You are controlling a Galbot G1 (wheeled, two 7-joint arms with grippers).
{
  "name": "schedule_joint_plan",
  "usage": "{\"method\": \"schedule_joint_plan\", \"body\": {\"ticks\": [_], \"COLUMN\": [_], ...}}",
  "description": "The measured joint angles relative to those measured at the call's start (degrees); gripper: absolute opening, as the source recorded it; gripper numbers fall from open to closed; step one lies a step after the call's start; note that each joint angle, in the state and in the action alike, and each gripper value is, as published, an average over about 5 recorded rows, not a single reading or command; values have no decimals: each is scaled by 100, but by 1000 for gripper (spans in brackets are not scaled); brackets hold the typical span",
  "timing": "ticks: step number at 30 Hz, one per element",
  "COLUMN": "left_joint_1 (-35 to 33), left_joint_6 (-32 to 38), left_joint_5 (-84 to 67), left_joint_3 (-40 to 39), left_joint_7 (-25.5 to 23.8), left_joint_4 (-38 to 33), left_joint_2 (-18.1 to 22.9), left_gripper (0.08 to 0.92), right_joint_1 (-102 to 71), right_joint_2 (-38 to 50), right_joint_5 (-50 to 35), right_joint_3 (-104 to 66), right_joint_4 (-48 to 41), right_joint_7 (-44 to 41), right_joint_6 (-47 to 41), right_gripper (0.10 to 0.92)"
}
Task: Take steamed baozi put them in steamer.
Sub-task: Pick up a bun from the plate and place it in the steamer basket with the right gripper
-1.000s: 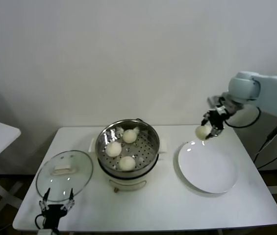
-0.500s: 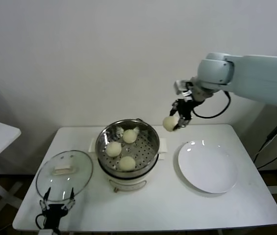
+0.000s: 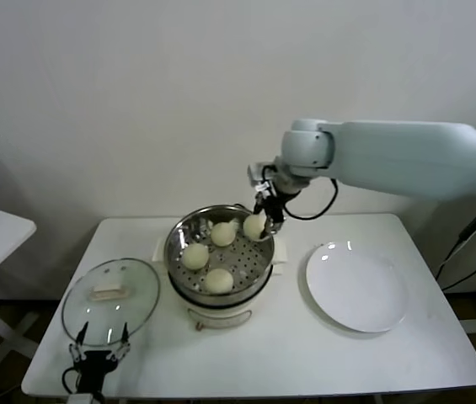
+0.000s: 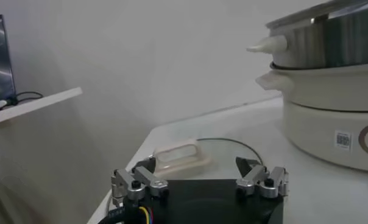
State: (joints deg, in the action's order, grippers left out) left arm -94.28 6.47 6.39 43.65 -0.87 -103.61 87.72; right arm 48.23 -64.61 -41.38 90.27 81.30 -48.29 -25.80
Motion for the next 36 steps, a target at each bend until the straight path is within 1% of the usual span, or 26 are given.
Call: {"method": "schedule_joint_plan", "body": {"ticks": [13,30,33,36], "left_joint_1": [9,-1,-1,2], "left_joint_6": [19,34,36,35], "left_joint_5": [6,7,7,7], "left_joint_3": [-7,-8,-4,-2], "left_joint_7": [4,6,7,7], "left_joint_4": [37,39,41,40], "left_joint_2": [-31,-49,-48,-44], "left_gripper": [823,823,823,823], "right_joint_1": [-779,-1118,-1135,-1144], "right_joint_2": [-433,-509,-490,-461], "right_joint_5": [450,796,818,821], "right_joint_3": [-149,-189,-206,-241], "right_joint_4": [-431,-624,-632,-634], "right_joint_7": [129,144,136,126], "right_joint_6": [-13,53,80,99], "right_gripper": [604,606,635,710]}}
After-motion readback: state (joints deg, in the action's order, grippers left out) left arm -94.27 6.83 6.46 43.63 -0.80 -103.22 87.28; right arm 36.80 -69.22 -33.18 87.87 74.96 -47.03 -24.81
